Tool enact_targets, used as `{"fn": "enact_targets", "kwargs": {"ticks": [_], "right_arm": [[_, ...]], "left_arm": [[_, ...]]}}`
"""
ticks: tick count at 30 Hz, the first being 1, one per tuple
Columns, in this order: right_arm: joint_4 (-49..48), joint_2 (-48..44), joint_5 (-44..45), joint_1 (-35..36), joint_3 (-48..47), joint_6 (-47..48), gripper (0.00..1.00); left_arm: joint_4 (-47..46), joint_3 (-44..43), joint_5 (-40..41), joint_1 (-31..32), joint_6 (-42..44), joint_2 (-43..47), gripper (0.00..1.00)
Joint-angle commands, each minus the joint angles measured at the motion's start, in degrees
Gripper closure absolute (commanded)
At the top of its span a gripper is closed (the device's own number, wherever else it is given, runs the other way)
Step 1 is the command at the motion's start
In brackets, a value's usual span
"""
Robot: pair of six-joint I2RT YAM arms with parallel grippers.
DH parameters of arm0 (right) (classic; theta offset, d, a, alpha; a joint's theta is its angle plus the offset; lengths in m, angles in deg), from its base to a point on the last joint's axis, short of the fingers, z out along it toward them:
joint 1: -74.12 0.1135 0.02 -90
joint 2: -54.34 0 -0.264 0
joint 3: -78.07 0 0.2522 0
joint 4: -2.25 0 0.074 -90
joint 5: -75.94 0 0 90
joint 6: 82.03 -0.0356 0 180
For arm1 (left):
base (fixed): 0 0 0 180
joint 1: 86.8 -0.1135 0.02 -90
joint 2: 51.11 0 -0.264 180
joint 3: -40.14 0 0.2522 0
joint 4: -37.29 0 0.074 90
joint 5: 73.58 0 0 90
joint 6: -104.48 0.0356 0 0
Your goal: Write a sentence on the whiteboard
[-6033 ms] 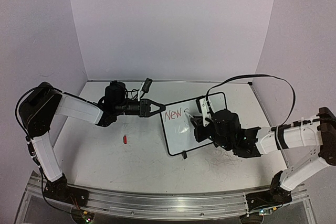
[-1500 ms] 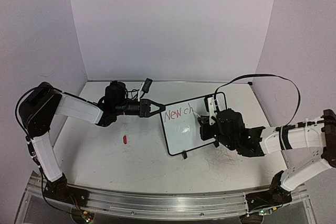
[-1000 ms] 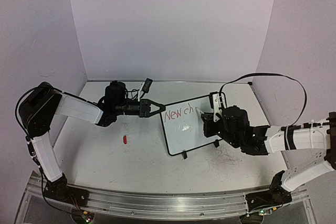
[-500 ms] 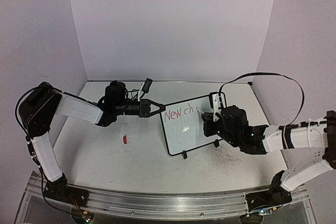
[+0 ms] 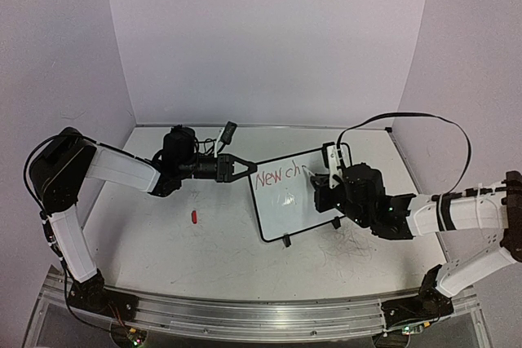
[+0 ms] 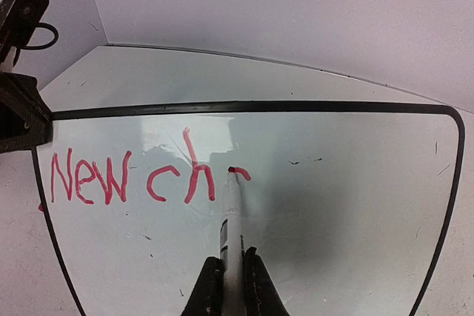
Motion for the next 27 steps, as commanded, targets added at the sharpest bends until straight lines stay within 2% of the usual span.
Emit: {"fn": "enact_targets", "kwargs": {"ticks": [1, 15, 27], "right_arm": [[-0.08, 0.59, -1.84, -0.14, -0.76, 0.16, 1.0], [2.23, -1.67, -2.09, -0.02, 2.3, -1.12, 1.0], [2.13, -2.05, 1.76, -0.11, 1.11, -0.88, 1.0]], "left_arm": [[2.02, -1.1, -2.19, 0.28, -1.14, -0.01, 1.0], [2.0, -1.11, -2.12, 0.28, -1.14, -0.21, 1.0], [2.0, -1.12, -2.26, 0.36, -1.14, -0.31, 1.0]]}}
